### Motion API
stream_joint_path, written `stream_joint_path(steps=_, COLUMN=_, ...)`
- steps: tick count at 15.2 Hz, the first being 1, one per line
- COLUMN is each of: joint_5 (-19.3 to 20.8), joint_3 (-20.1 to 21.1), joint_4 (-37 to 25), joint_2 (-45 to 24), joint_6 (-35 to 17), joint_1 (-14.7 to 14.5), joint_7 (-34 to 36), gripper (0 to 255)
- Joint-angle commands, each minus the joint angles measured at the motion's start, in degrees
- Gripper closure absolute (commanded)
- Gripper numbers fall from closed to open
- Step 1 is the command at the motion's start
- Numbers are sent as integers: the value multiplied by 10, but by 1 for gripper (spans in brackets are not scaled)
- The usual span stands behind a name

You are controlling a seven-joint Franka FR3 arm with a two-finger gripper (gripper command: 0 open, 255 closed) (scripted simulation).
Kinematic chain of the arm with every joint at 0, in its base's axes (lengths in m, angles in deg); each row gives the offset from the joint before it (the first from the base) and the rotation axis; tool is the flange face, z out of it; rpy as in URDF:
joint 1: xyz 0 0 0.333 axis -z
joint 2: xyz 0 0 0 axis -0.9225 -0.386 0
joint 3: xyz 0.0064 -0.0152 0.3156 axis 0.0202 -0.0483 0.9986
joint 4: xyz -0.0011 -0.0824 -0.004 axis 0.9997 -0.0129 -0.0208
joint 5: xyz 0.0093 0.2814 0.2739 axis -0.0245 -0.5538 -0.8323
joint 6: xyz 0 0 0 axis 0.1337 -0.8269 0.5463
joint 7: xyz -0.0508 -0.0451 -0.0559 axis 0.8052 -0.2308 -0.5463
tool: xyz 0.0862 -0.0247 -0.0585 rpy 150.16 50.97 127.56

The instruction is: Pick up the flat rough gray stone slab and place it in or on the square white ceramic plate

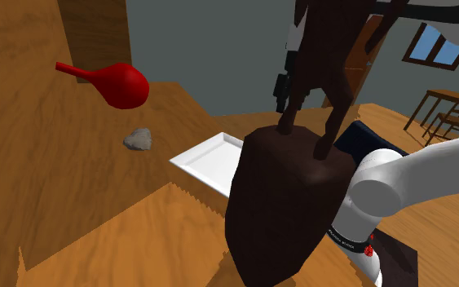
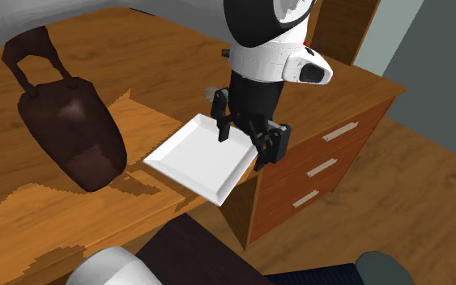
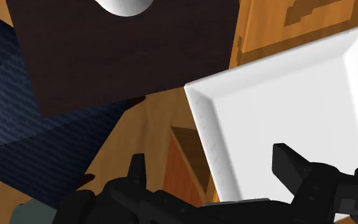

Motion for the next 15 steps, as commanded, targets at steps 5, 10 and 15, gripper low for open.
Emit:
stream_joint_path(steps=5, joint_5=-38, joint_3=52, joint_4=7, joint_2=-28, joint_6=-57, joint_1=-2, joint_7=80, gripper=0)
stream_joint_path(steps=10, joint_5=-71, joint_3=117, joint_4=-5, joint_2=-84, joint_6=-132, joint_1=0, joint_7=178, gripper=0)
stream_joint_path(steps=15, joint_5=-81, joint_3=180, joint_4=-40, joint_2=-160, joint_6=-204, joint_1=9, joint_7=277, gripper=0)
